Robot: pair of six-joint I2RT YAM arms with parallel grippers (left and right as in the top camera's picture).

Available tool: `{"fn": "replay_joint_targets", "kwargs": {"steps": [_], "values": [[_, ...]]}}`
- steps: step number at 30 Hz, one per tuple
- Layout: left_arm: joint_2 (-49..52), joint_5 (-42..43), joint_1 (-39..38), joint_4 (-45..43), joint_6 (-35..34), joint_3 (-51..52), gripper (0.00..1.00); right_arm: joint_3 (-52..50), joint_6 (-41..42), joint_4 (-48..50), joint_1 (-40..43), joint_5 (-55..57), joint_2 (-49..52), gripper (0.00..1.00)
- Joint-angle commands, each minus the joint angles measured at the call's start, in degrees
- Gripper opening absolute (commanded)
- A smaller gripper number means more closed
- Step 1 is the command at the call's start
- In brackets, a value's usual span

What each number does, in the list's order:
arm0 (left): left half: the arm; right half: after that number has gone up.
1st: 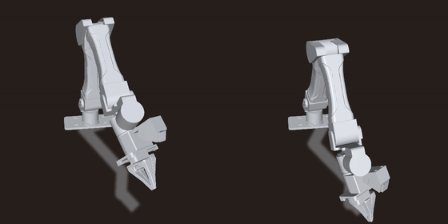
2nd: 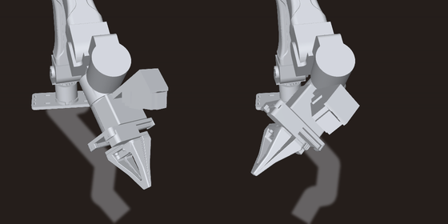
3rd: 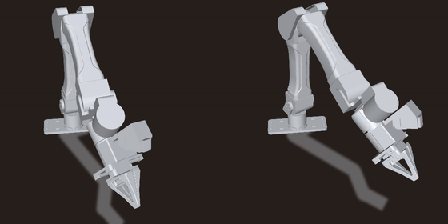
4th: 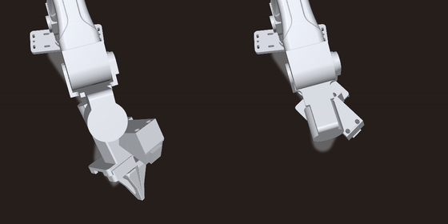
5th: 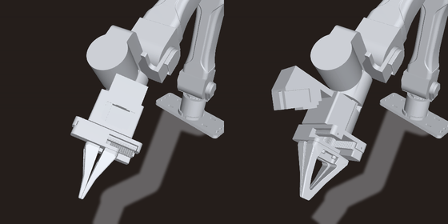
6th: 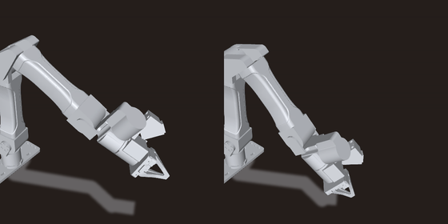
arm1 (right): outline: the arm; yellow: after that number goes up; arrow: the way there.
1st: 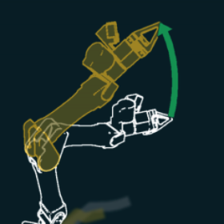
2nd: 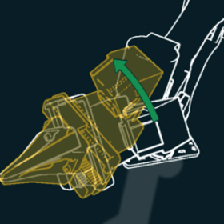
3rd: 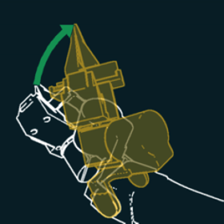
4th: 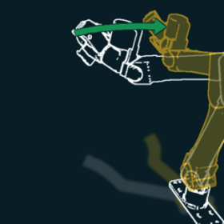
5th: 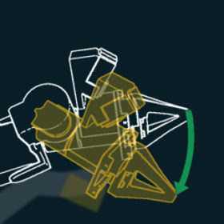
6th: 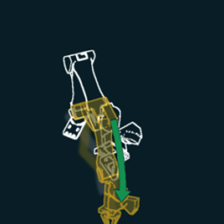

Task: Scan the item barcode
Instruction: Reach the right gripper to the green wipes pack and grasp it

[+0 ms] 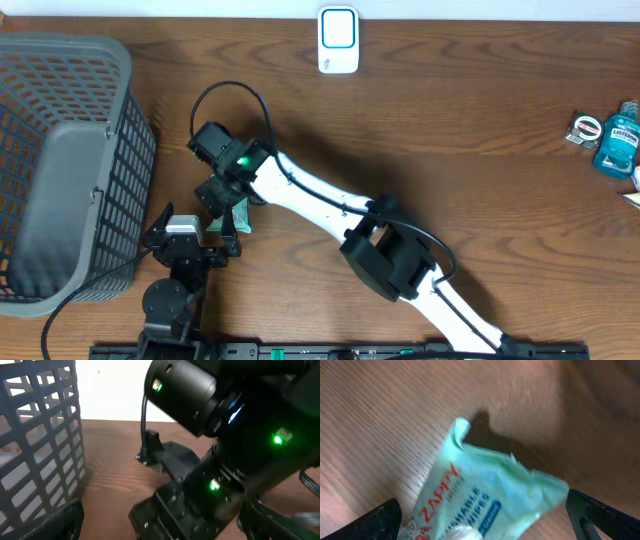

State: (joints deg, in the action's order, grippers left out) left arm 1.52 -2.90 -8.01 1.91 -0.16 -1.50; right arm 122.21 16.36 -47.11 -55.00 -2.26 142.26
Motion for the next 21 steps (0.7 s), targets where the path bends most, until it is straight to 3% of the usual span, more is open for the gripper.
{"fn": "replay_joint_targets", "kwargs": {"steps": [1, 6, 13, 21], "values": [[-0.11, -0.52, 0.22, 1.92, 0.15, 1.25, 0.98, -0.13, 3.67, -2.08, -1.64, 7.21, 2.21, 0.98], [-0.11, -0.50, 0.22, 1.92, 0.13, 1.25, 0.97, -0.15, 4.66, -8.72, -1.90, 12.39, 3.80, 0.90], [-0.11, -0.50, 0.22, 1.92, 0.15, 1.25, 0.98, -0.11, 4.83, -18.58, 1.81, 15.89, 3.56, 0.95], [-0.11, -0.50, 0.22, 1.92, 0.15, 1.25, 0.98, -0.11, 4.87, -26.03, 10.43, 15.32, 3.08, 0.83]]}}
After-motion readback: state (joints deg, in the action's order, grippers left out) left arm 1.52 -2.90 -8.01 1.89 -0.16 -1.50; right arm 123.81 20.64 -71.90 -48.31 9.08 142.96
